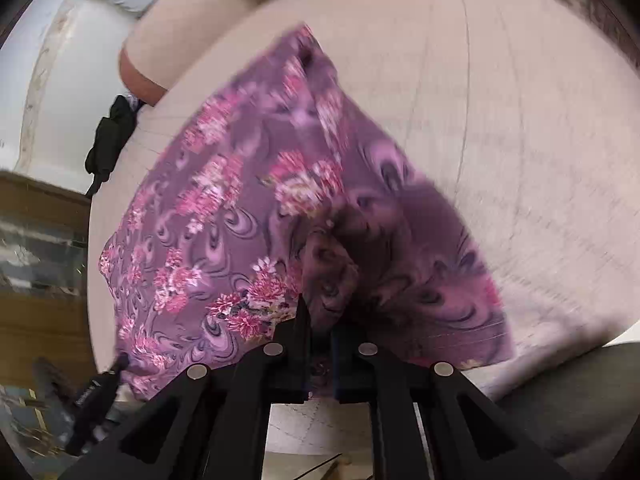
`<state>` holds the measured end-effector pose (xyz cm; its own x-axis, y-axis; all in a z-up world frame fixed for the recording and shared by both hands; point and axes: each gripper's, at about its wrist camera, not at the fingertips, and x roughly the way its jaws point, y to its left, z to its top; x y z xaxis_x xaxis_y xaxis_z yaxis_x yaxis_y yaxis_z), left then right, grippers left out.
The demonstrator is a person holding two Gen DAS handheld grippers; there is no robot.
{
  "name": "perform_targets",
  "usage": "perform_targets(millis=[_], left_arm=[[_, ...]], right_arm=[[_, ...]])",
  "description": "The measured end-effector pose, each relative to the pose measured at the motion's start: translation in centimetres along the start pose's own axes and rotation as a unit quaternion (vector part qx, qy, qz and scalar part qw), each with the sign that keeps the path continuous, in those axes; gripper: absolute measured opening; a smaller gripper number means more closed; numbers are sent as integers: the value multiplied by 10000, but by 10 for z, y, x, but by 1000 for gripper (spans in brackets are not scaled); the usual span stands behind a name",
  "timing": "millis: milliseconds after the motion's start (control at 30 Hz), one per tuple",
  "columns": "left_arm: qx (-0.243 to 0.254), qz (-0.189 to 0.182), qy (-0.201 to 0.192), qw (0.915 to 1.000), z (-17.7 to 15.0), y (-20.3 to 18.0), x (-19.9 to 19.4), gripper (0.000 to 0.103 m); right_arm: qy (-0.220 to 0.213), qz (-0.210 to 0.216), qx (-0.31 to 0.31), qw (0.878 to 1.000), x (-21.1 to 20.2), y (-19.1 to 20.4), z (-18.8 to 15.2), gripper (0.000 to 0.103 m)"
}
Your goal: Fold small clothes
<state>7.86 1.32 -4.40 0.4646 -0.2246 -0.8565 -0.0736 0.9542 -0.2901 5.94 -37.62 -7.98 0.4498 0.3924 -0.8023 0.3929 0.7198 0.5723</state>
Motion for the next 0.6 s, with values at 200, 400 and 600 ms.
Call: perform_targets(millis=[200,400,600], left_arm=[[318,360,183,9987,-4,-7,15,10],[-710,-52,-355,9968,8,37,-33,44],[-1243,238,-647,9899,18,63,-43,65]], right_arm=[[80,-466,-338,9983,20,16,1,8],[-795,-484,-532,9942,-18,34,-13,37],[-1743,324,-1155,9774,-64,74,-21,81]])
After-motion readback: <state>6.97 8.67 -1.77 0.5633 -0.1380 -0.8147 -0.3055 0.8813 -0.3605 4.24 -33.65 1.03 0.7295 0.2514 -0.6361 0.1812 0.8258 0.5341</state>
